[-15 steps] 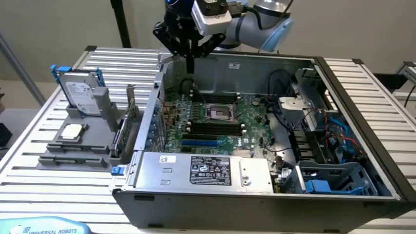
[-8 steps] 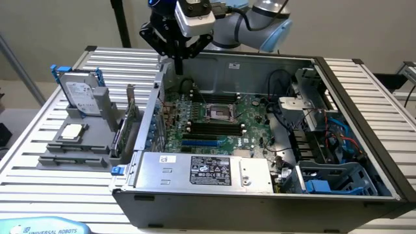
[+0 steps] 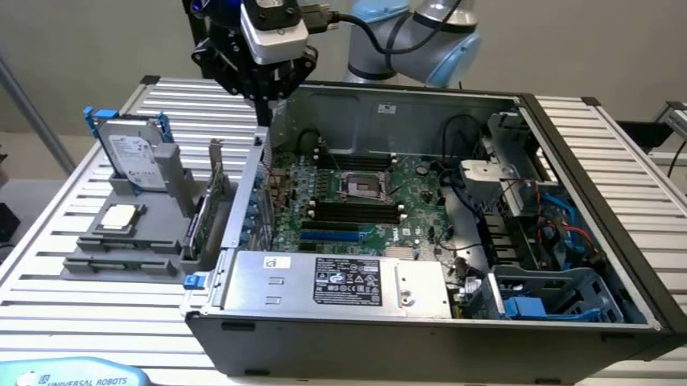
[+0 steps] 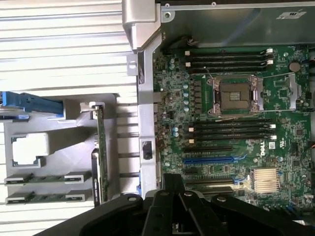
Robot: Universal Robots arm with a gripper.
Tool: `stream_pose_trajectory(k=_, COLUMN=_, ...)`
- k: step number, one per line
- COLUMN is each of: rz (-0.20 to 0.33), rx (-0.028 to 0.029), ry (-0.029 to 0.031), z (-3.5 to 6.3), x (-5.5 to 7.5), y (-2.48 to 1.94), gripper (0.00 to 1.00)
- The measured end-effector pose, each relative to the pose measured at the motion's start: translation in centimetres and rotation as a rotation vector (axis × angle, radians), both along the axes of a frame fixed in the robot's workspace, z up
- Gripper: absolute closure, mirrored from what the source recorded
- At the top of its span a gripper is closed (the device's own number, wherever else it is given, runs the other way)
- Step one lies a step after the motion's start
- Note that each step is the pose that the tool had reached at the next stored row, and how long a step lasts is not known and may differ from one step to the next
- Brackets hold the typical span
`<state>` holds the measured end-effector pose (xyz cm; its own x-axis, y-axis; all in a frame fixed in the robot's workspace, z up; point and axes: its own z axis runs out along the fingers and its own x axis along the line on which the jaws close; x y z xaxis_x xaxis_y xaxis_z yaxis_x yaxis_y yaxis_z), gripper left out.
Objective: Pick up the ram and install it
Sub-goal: 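Reach for the ram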
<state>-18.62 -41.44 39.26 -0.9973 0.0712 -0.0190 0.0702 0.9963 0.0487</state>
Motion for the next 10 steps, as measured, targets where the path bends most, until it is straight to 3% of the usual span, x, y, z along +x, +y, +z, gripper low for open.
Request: stream_pose_trajectory(k=10, rz=0.0, rx=0.0, ry=0.0, z=-0.03, x=-4.5, y=-1.06, gripper=0.89)
